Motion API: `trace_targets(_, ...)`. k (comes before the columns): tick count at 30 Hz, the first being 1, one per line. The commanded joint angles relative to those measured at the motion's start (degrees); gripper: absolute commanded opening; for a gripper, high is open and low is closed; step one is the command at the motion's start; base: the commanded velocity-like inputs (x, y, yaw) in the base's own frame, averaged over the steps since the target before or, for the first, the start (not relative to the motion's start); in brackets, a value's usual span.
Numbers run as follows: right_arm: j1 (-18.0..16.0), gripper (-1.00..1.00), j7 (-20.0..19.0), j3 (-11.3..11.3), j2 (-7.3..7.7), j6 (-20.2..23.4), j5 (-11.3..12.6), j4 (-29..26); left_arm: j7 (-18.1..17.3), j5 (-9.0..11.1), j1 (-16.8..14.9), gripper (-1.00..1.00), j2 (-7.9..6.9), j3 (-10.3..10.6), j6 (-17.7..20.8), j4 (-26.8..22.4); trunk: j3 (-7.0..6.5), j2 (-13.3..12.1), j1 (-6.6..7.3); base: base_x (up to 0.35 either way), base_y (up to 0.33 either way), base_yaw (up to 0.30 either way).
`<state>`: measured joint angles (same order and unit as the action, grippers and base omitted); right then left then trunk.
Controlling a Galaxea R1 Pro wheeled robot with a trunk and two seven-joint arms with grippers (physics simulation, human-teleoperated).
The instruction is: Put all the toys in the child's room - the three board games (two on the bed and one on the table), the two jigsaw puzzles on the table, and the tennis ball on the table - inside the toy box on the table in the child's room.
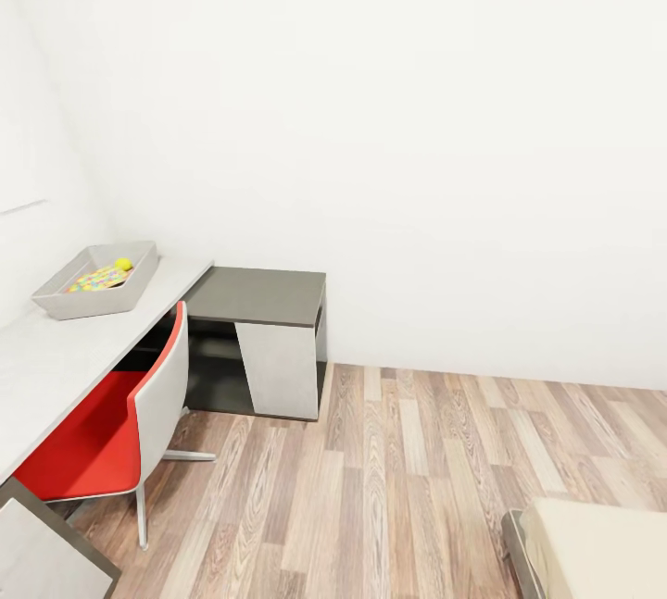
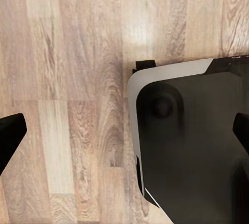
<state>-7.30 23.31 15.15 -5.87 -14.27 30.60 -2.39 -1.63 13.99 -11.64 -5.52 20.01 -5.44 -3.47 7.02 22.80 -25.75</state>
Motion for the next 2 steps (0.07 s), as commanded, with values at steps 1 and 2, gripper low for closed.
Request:
trace_targets(1,0.0,1.0,0.2,0.5,-0.02,-0.2,0.6,0.0,-0.2,0.6,0.0,1.0,-0.02,0.5,-0.2,0.0,0.12,0.1,-0.03,0.0,0.0,0.0)
trace_targets(2,0.0,1.0,0.2,0.5,-0.02,-0.2,0.6,0.0,-0.2,0.6,0.0,1.0,-0.02,0.5,-0.2,0.0,0.12,0.1,-0.03,0.0,0.0,0.0)
